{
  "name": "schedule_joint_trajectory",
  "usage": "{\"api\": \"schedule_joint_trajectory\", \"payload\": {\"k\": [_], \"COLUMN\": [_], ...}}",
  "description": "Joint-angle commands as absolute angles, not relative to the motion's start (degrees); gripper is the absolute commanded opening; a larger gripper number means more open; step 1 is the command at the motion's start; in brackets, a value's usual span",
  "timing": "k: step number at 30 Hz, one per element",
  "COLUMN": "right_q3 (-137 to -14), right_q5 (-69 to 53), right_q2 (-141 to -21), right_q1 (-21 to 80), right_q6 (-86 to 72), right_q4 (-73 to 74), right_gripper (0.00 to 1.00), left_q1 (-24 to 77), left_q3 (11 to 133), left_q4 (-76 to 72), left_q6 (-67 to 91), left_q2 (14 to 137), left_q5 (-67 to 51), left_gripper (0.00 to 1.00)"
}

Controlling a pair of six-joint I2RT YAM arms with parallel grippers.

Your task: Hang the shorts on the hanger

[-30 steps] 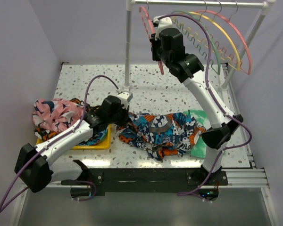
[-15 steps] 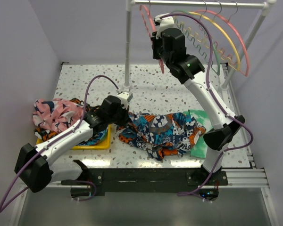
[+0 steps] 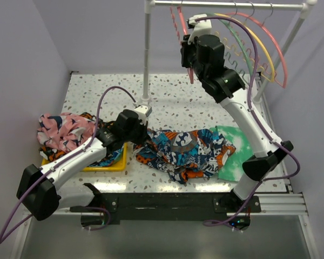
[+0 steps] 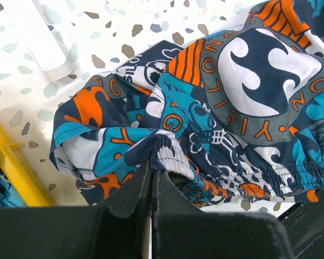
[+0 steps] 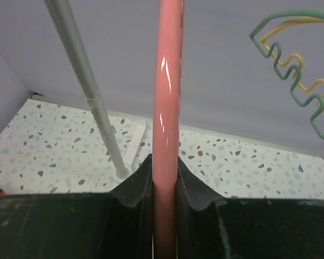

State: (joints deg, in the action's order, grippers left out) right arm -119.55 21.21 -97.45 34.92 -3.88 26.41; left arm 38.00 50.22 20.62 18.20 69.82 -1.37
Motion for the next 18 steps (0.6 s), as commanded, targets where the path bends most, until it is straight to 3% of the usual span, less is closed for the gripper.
{"api": "schedule_joint_trajectory", "payload": {"k": [1,8,18], "right_q3": [-115.32,-106.79,-92.76], "right_q5": [21.54,18.9,5.29], "right_q2": [-90.55,-83.24,-65.85], "right_q1": [34.8,34.8,34.72], "right_q6": [-5.62,-7.99,-15.81], "right_q4": [20.57,19.86,36.18], "right_gripper": [0.0,0.0,0.0], "left_q1": [37.79,37.71,36.3], "left_q3": [50.01,49.92,53.08], "left_q4": [18.46,18.37,20.65], "left_q6": [17.14,17.67,19.25], "left_q2": [69.52,70.31,74.35], "left_q5": [-2.11,-1.76,2.11], "left_gripper": [0.0,0.0,0.0]}}
